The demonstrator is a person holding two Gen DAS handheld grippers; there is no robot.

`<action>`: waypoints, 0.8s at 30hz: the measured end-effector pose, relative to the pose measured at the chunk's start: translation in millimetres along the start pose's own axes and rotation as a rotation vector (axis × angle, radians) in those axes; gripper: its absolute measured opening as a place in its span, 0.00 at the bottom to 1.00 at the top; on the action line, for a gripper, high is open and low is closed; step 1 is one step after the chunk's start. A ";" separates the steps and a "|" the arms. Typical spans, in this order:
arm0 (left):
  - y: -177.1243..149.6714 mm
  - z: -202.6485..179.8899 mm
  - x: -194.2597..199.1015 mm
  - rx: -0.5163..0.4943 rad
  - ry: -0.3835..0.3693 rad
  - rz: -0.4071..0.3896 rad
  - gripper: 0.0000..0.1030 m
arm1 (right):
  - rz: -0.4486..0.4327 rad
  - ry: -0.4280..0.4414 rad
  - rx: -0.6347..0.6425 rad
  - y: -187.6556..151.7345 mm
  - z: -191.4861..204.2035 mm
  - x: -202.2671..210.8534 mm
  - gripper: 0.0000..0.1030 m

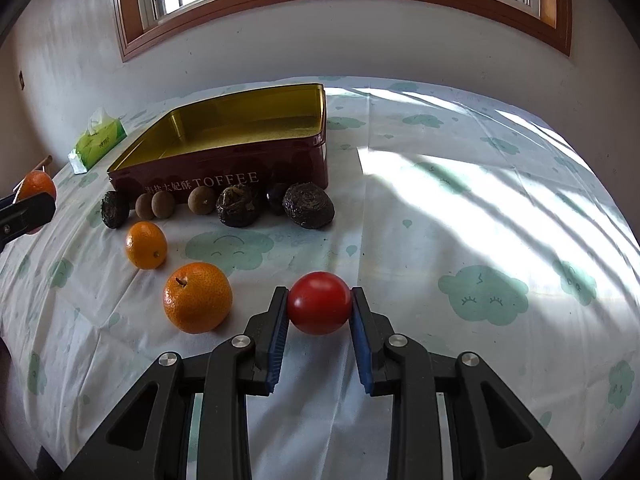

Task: Organize fruits
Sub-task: 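Carry both fruits into the red tin and open both tools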

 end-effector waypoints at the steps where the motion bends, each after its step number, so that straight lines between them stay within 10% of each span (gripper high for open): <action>1: 2.9 0.3 -0.5 -0.004 0.007 -0.004 0.41 | -0.001 0.000 -0.001 0.0 -0.1 0.1 0.26; 24: 59.7 31.0 -54.5 0.052 0.084 -0.011 0.40 | -0.060 0.033 0.051 42.8 16.0 6.7 0.26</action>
Point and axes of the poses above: each gripper's, at about its wrist camera, not at the fingertips, and x roughly against the way its jaws point, z to its left, y to its top, the point moved 1 cm from there along -x, roughly the way its jaws point, and after that the axes turned 3 degrees about z, right-handed, at the moved point
